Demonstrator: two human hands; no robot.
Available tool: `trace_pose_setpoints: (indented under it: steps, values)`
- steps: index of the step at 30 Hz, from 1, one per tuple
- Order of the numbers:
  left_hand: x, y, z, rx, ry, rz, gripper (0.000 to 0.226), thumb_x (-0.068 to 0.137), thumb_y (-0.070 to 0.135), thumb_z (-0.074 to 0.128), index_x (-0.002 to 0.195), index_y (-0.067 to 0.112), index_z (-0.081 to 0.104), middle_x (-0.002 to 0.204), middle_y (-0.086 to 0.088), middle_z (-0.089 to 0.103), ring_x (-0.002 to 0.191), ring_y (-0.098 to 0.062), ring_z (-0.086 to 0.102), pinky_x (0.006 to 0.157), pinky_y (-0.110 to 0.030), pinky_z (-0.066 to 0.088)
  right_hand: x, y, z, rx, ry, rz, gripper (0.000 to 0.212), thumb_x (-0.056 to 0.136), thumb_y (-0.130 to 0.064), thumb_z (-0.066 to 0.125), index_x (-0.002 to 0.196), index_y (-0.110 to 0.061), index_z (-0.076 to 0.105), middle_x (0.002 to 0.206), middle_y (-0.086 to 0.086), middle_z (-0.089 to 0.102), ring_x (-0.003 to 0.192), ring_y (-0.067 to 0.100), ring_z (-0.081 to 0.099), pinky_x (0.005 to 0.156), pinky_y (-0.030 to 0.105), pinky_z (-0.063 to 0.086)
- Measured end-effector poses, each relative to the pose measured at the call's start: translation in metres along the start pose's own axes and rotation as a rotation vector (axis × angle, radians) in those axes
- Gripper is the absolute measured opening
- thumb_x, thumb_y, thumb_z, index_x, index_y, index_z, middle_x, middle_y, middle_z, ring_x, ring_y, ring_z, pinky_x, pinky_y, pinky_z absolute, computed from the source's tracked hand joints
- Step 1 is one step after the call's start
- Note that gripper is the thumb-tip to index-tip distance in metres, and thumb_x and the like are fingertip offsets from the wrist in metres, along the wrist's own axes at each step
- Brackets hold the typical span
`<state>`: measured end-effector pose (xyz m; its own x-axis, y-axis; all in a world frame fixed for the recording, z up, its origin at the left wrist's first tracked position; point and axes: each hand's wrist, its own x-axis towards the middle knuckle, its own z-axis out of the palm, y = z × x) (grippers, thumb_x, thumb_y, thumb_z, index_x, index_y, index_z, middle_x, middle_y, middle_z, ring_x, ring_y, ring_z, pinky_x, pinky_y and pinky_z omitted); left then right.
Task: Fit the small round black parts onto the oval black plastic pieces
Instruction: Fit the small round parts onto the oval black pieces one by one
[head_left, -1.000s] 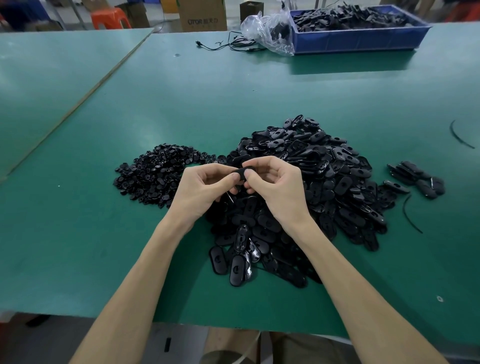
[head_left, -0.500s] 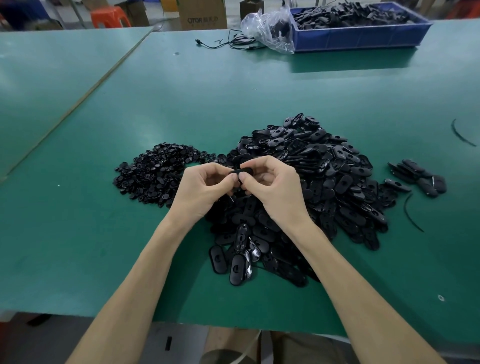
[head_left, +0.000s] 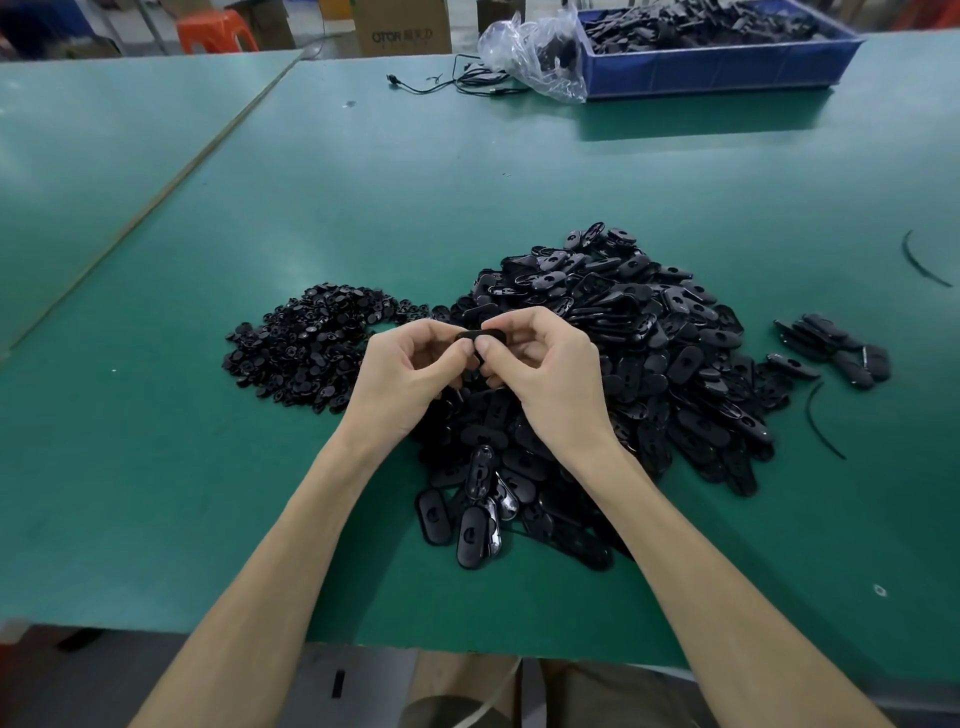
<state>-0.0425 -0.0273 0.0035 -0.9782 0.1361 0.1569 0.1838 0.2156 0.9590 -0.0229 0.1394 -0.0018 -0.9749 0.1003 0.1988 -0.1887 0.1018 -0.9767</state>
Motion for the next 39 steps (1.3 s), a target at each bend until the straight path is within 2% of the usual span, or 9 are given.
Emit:
trace_pose_setpoints:
  steps: [3,8,11,14,21,25,28,32,39]
  values:
    - [0.0014,0.0,-0.0014,-0.081,0.0,-0.03,0.008,0.098,0.013,0.07,0.099,0.01,0.077,0.067,0.005,0.068,0.059,-0.008,0.056,0.057,-0.018,0.046,0.0002,-0.0016,-0.0006,0.067,0.006,-0.001,0.011,0.094,-0.011,0.077,0.104,-0.012,0.074,0.086,0.002,0.079,0.077,0.016,0.077,0.069,0.025,0.061]
    - [0.0014,0.002,-0.0012,-0.184,0.014,-0.066,0.015,0.099,0.019,0.07,0.098,0.007,0.077,0.07,-0.006,0.063,0.062,-0.017,0.048,0.057,-0.022,0.042,-0.0009,-0.0031,0.0019,0.103,-0.006,-0.001,0.009,0.094,-0.013,0.077,0.101,-0.012,0.072,0.084,0.004,0.079,0.077,0.019,0.077,0.069,0.029,0.062]
    - [0.0002,0.0051,-0.0003,-0.191,0.021,-0.065,0.02,0.1,0.024,0.068,0.087,0.012,0.077,0.072,-0.009,0.067,0.06,-0.021,0.048,0.056,-0.022,0.043,-0.0014,-0.0031,0.0019,0.104,-0.004,-0.002,0.007,0.094,-0.014,0.077,0.1,-0.014,0.072,0.084,0.003,0.079,0.076,0.018,0.078,0.066,0.027,0.06]
    - [0.0005,0.0065,-0.0018,-0.193,0.042,-0.06,0.03,0.102,0.028,0.065,0.077,0.014,0.075,0.07,-0.006,0.07,0.055,-0.017,0.052,0.054,-0.02,0.045,-0.0018,-0.0028,0.0016,0.098,-0.005,-0.006,0.007,0.095,-0.014,0.077,0.101,-0.016,0.073,0.085,0.001,0.079,0.078,0.018,0.078,0.066,0.026,0.06]
    - [0.0008,0.0071,-0.0025,-0.193,0.036,-0.041,0.026,0.1,0.028,0.067,0.083,0.012,0.078,0.071,-0.006,0.072,0.055,-0.014,0.056,0.055,-0.017,0.046,-0.0004,-0.0018,0.001,0.104,0.001,-0.002,0.009,0.094,-0.015,0.078,0.101,-0.014,0.074,0.089,0.002,0.08,0.081,0.019,0.079,0.067,0.027,0.061]
    - [0.0004,0.0061,-0.0012,-0.142,0.044,0.003,0.028,0.101,0.026,0.067,0.082,0.007,0.076,0.071,-0.006,0.072,0.057,-0.014,0.056,0.058,-0.021,0.048,0.0005,0.0005,0.0015,0.08,0.003,-0.001,0.008,0.093,-0.014,0.077,0.1,-0.016,0.073,0.089,0.001,0.08,0.082,0.019,0.079,0.072,0.034,0.064]
    - [-0.0008,0.0055,0.0007,-0.092,0.04,0.054,0.025,0.102,0.021,0.066,0.083,0.009,0.077,0.069,0.0,0.072,0.058,-0.008,0.06,0.058,-0.019,0.048,0.0007,0.0028,0.0018,0.056,0.016,0.006,0.009,0.09,-0.017,0.075,0.099,-0.017,0.074,0.089,-0.001,0.08,0.083,0.018,0.079,0.08,0.04,0.065]
    - [-0.0015,0.004,0.0029,-0.075,0.058,0.082,0.021,0.102,0.018,0.066,0.087,0.009,0.077,0.069,0.001,0.073,0.06,-0.006,0.063,0.058,-0.019,0.05,0.0009,0.0038,0.0015,0.066,0.018,0.007,0.01,0.089,-0.016,0.076,0.099,-0.016,0.074,0.089,0.0,0.08,0.083,0.019,0.079,0.082,0.043,0.065]
    - [0.0008,0.001,0.0019,-0.109,0.034,0.056,0.007,0.096,0.016,0.074,0.098,0.011,0.077,0.073,0.004,0.073,0.063,-0.004,0.063,0.059,-0.018,0.05,0.001,0.0031,0.0011,0.158,-0.015,-0.01,0.004,0.094,-0.013,0.077,0.096,-0.015,0.074,0.084,0.004,0.08,0.077,0.023,0.079,0.07,0.028,0.061]
